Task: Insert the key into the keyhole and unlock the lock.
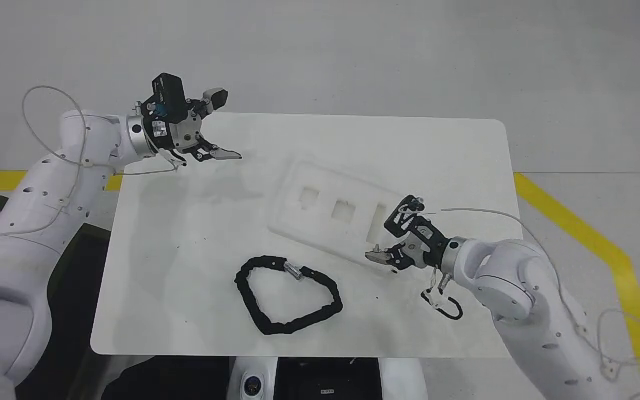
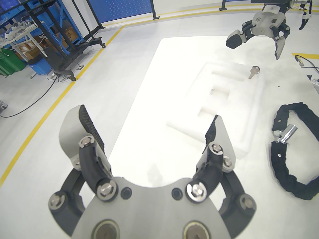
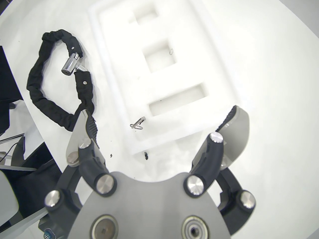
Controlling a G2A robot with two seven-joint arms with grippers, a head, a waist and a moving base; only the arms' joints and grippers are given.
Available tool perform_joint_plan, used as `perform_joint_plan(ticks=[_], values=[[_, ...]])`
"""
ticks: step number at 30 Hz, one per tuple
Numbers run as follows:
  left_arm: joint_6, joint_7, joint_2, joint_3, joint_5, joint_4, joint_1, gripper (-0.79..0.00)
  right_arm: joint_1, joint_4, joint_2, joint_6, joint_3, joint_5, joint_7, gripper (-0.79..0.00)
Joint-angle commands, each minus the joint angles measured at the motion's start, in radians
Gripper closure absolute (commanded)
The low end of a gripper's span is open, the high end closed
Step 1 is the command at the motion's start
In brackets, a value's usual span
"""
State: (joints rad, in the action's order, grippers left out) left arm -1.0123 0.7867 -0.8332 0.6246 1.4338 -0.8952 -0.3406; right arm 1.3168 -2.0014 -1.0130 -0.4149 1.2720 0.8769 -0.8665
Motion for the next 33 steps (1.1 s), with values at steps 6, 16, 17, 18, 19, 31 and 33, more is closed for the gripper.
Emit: perform_joint_plan(ticks=[6, 16, 17, 18, 19, 31, 33], values=[[0.000, 0.000, 0.000, 0.000, 0.000, 0.000, 0.000, -0.785, 0.000, 0.000, 0.000, -0.001, 0.000, 0.000, 0.000, -0.785], [0.000, 0.000, 0.000, 0.000, 0.000, 0.000, 0.000, -0.785, 0.000, 0.000, 0.000, -0.001, 0.000, 0.000, 0.000, -0.785], [0.000, 0.000, 0.000, 0.000, 0.000, 0.000, 0.000, -0.785, 0.004, 0.002, 0.000, 0.007, 0.000, 0.002, 0.007, -0.785], [0.000, 0.000, 0.000, 0.000, 0.000, 0.000, 0.000, -0.785, 0.009, 0.002, -0.001, 0.017, -0.004, 0.002, 0.011, -0.785], [0.000, 0.000, 0.000, 0.000, 0.000, 0.000, 0.000, -0.785, 0.011, -0.003, -0.001, 0.032, -0.008, -0.004, -0.002, -0.785], [0.000, 0.000, 0.000, 0.000, 0.000, 0.000, 0.000, -0.785, 0.028, -0.128, -0.013, 0.347, -0.058, -0.098, -0.176, -0.785], [0.000, 0.000, 0.000, 0.000, 0.000, 0.000, 0.000, -0.785, 0.025, -0.127, -0.017, 0.385, -0.069, -0.136, -0.180, -0.785]])
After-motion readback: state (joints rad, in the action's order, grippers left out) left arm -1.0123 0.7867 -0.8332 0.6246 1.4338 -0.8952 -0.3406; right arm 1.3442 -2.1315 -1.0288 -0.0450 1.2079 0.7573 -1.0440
